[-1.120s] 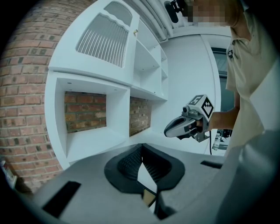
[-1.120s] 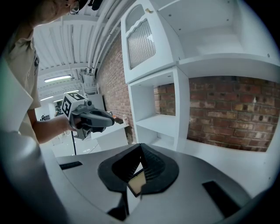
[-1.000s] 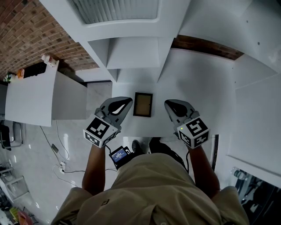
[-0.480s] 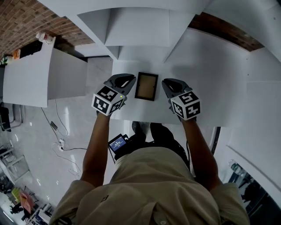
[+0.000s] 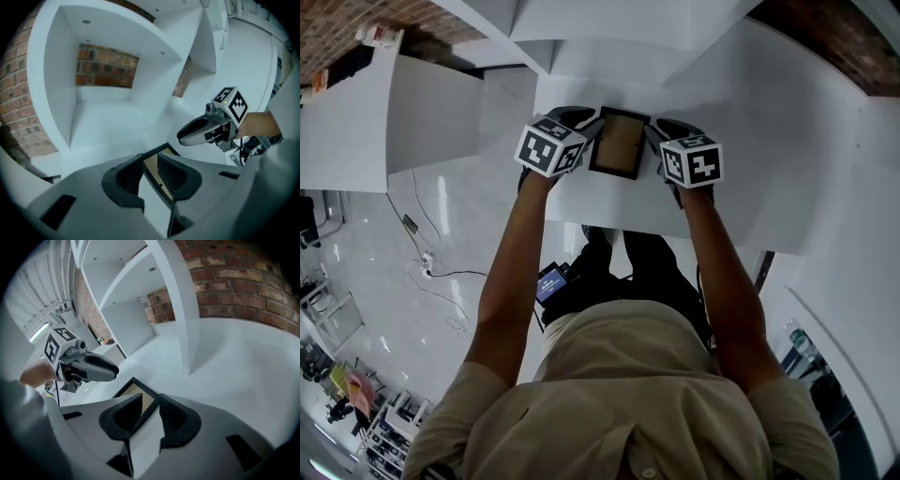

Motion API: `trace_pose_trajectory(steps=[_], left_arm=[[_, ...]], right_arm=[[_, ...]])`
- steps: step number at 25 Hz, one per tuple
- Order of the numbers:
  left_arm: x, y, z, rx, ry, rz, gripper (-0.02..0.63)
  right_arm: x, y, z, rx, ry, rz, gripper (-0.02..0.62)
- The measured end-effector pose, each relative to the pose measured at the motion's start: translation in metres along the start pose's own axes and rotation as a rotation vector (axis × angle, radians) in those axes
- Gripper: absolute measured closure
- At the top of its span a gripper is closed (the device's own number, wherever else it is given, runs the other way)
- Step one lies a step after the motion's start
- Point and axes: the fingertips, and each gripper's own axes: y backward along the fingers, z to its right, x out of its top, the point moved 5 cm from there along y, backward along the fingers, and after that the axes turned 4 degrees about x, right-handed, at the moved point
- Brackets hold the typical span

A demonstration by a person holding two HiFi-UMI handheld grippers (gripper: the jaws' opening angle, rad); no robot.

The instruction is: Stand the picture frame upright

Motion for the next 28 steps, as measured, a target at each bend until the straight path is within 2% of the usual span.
trace_pose_trajectory(steps=[8, 16, 21, 28], left_arm=[[-0.022, -0.028, -0.016, 0.007, 0.090, -0.078, 0.523], [-0.025, -0.044, -0.016, -0.088, 0.225, -0.054, 0.523], [-0.021, -0.040, -0.014, -0.097, 0.194, -0.052, 0.523], [0.003, -0.016, -0.012, -0.099, 0.176, 0.032, 0.523]], right_arm=[[-0.009, -0.028, 0.008, 0.038, -0.062, -0.055, 0.483], [-0.014, -0.038, 0.015, 0.041, -0.118, -0.059, 0.492], [-0.011, -0.033, 0.015, 0.041, -0.139, -0.025, 0.504], [0.011, -0.015, 0.008, 0.036, -0.102, 0.054, 0.514]])
